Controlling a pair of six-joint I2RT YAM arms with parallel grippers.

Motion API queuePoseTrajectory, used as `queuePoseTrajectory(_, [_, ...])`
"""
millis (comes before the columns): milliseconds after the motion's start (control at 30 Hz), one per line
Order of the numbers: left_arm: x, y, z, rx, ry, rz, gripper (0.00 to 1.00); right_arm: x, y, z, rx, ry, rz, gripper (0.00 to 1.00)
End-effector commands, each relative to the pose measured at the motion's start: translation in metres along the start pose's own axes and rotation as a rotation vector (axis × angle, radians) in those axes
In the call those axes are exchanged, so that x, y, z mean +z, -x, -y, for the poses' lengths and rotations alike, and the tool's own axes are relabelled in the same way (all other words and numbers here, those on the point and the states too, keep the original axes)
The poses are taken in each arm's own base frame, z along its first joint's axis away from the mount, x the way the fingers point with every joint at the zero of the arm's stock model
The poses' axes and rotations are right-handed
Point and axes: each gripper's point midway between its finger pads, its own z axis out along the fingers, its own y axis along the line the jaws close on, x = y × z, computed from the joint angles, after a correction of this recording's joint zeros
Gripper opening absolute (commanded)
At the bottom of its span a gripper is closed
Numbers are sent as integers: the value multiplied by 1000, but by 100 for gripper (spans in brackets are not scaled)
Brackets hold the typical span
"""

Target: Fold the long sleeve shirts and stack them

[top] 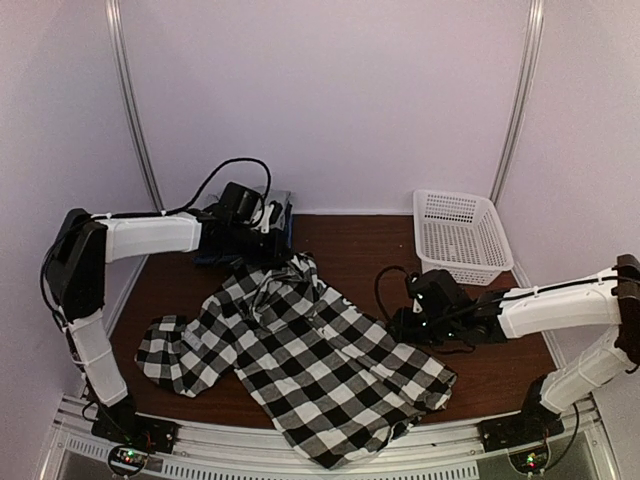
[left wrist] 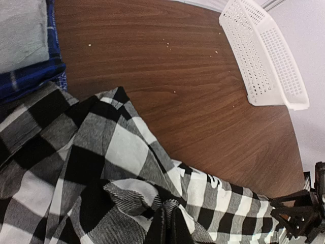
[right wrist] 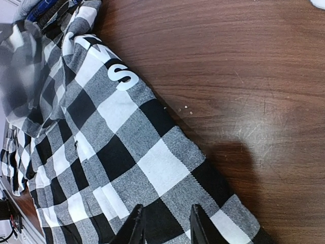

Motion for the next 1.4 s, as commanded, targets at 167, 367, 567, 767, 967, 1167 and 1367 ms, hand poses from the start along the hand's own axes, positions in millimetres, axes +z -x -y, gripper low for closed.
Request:
queuePoseTrajectory(167, [83,28,-15,-19,-16,19,0,26,-22,8,76,12,-13,29])
queuePoseTrajectory(367, [108,14,-72,-108,133,-14,0,22,-43,36,154,-33,-23,29])
queuePoseTrajectory(567, [121,10,-101,-126,185,-39,0,11,-58,57,206,-72,-16,29])
queuePoseTrajectory(767, [134,8,-105,-128,181,-55,0,-2,-68,60,254,-72,2,29])
queuePoseTrajectory(967, [143,21,-104,-115,178,-45,0,-12,-79,53,286,-57,21,30])
queuePoseTrajectory(1167, [138,37,-95,-90,177,-39,0,-18,-93,59,289,-87,13,30])
queuePoseTrajectory(1367, [93,64,-63,-11,138,16,0,-32,-75,51,246,-83,60,32])
